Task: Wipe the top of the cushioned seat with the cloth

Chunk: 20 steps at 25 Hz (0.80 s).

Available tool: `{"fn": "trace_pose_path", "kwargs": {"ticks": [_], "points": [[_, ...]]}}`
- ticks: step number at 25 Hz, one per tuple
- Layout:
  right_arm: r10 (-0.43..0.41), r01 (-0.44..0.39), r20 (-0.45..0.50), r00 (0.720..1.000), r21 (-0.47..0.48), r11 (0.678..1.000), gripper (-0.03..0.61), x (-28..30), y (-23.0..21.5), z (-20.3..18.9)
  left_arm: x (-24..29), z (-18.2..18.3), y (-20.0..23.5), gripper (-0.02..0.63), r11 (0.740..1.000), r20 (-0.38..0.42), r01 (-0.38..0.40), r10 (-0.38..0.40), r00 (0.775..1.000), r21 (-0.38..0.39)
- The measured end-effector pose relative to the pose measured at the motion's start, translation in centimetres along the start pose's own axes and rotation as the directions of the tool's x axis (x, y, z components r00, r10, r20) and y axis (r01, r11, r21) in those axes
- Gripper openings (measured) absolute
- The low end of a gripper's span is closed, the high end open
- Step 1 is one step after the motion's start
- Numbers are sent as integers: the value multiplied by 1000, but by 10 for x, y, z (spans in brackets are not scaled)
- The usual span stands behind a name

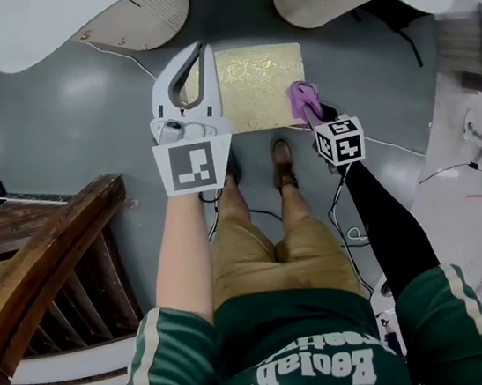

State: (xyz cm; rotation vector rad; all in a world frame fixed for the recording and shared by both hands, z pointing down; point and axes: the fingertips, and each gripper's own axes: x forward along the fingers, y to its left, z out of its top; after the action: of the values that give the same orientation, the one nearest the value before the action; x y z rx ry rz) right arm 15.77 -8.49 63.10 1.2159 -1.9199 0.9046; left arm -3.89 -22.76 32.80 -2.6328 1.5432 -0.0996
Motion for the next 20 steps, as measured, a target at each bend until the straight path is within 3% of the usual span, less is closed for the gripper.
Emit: {"fn": "trace_pose_path", "kwargs": {"ticks": [6,10,15,20], "points": [[32,-16,207,978,-81,997,60,-48,34,103,-5,52,18,15,997,8,-10,9,1000,79],[44,1,329,943,-134,991,60,-95,49,172,-12,90,32,15,998,29,-55,54,998,33],[33,59,504,863,-165,984,60,-163,55,269,-10,151,45,15,995,77,-86,83,994,48],[32,113,630,776,-188,976,60,-235,67,335,-13,208,40,15,995,104,-84,79,991,47]]}}
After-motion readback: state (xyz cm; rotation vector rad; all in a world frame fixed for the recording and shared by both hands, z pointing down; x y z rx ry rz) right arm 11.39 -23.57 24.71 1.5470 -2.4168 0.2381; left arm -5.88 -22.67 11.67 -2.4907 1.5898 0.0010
